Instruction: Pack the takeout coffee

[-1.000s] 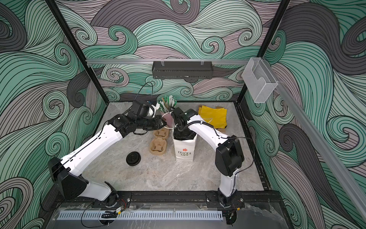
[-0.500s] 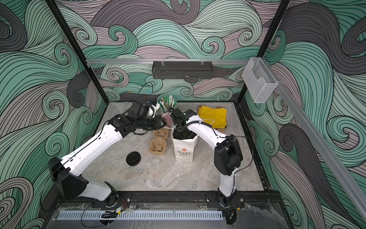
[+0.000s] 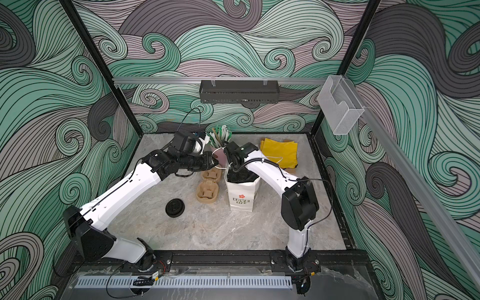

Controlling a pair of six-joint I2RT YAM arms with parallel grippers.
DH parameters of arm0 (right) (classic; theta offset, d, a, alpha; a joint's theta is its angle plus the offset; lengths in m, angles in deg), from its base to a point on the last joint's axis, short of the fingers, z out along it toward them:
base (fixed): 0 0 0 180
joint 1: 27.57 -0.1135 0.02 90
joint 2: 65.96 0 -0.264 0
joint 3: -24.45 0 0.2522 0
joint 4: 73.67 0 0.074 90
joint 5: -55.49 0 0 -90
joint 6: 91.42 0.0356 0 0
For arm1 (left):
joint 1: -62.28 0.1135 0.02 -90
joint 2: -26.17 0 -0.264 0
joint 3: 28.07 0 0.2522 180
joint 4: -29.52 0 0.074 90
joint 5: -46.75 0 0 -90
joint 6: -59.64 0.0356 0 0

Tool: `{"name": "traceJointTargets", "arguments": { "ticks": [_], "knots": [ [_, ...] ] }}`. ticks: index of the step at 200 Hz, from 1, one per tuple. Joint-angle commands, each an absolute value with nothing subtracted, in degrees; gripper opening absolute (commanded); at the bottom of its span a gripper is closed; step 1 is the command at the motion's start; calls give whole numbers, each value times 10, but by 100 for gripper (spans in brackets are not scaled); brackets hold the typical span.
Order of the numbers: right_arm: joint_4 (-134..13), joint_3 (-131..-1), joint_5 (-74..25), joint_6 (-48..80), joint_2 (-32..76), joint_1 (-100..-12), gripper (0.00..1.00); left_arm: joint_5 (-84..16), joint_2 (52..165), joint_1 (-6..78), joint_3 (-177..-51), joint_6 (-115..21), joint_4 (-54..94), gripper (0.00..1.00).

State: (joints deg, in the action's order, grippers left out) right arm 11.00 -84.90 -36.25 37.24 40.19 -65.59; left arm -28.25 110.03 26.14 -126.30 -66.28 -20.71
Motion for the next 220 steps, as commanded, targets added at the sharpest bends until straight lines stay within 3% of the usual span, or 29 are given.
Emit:
{"name": "traceJointTargets", "arguments": {
  "ticks": [1,220],
  "knots": [
    [156,-841,-363,390,392,-660,99,-286,1095,264,-1261,-650,-219,0],
    [134,-843,-365,403,326,-663,99,-291,1100,265,-1234,-637,-232,0]
  ]
}}
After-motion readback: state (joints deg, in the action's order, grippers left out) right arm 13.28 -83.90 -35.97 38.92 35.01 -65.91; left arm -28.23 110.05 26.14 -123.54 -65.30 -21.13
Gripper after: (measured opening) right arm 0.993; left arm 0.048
